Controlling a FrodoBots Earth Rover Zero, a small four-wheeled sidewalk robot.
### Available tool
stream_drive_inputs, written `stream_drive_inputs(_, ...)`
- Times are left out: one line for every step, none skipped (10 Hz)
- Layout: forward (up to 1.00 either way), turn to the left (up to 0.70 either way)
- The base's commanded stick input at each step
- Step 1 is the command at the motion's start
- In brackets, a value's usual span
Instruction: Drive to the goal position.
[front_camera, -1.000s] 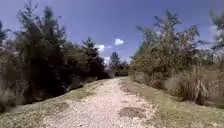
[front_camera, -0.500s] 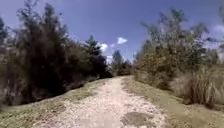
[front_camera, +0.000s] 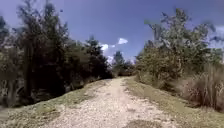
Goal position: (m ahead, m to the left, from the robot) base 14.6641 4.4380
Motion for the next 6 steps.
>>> stream_drive_inputs(0.5, 0.0)
stream_drive_inputs(0.5, 0.0)
stream_drive_inputs(0.5, 0.0)
stream_drive_inputs(0.5, 0.0)
stream_drive_inputs(0.5, 0.0)
stream_drive_inputs(0.5, 0.0)
